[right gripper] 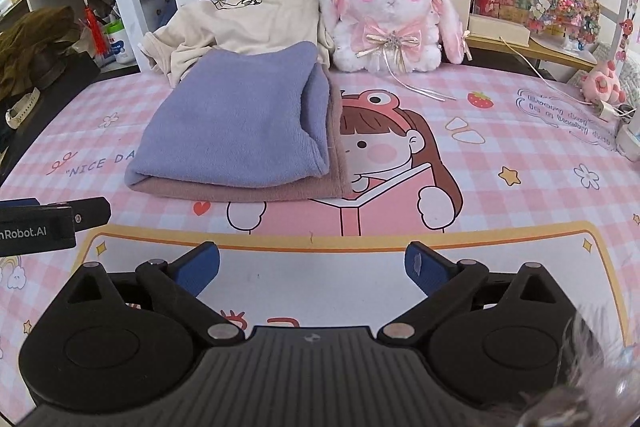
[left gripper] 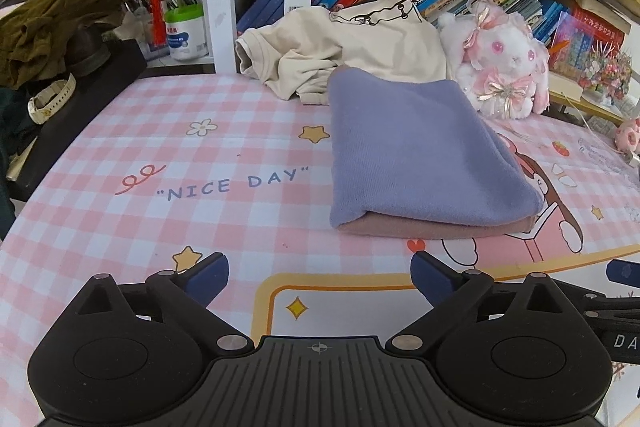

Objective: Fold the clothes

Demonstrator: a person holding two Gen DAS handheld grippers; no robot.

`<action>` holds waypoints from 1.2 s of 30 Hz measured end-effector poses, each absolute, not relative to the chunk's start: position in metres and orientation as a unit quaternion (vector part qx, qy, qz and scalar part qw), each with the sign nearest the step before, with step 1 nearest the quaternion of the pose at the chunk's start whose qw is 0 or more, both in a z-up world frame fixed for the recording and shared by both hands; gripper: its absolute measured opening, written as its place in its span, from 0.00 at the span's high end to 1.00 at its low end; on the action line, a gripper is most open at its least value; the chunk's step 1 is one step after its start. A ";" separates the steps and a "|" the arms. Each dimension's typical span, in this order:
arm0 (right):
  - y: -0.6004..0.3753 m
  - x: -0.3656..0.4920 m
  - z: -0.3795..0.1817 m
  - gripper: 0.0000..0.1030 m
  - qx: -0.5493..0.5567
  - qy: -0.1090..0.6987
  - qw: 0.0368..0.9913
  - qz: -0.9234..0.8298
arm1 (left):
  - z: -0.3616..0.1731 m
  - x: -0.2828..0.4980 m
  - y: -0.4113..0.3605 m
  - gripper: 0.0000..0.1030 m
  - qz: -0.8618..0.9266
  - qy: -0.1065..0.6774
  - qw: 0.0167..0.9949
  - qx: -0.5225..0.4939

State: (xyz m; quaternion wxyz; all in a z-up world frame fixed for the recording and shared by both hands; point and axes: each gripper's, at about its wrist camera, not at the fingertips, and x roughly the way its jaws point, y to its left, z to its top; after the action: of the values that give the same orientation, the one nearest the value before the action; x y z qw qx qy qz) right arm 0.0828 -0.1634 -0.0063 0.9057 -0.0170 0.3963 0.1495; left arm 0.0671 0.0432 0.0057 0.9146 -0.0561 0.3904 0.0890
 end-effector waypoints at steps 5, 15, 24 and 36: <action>-0.162 0.084 -0.007 0.02 -0.019 0.397 0.905 0.151 | 0.007 0.067 0.043 0.04 0.082 0.389 0.916 -0.056; -0.162 0.088 -0.008 0.02 -0.015 0.401 0.904 0.148 | 0.011 0.068 0.036 0.04 0.068 0.383 0.920 -0.038; -0.161 0.090 -0.010 0.02 -0.015 0.405 0.903 0.147 | 0.008 0.069 0.036 0.04 0.065 0.391 0.918 -0.033; -0.159 0.092 -0.012 0.02 -0.016 0.408 0.901 0.147 | 0.005 0.072 0.040 0.04 0.068 0.400 0.914 -0.028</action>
State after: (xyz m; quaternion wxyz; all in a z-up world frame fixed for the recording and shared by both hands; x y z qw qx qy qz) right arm 0.0925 -0.1587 -0.0121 0.9010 -0.0162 0.4078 0.1472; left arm 0.0717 0.0402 0.0054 0.9137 -0.0283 0.3997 0.0677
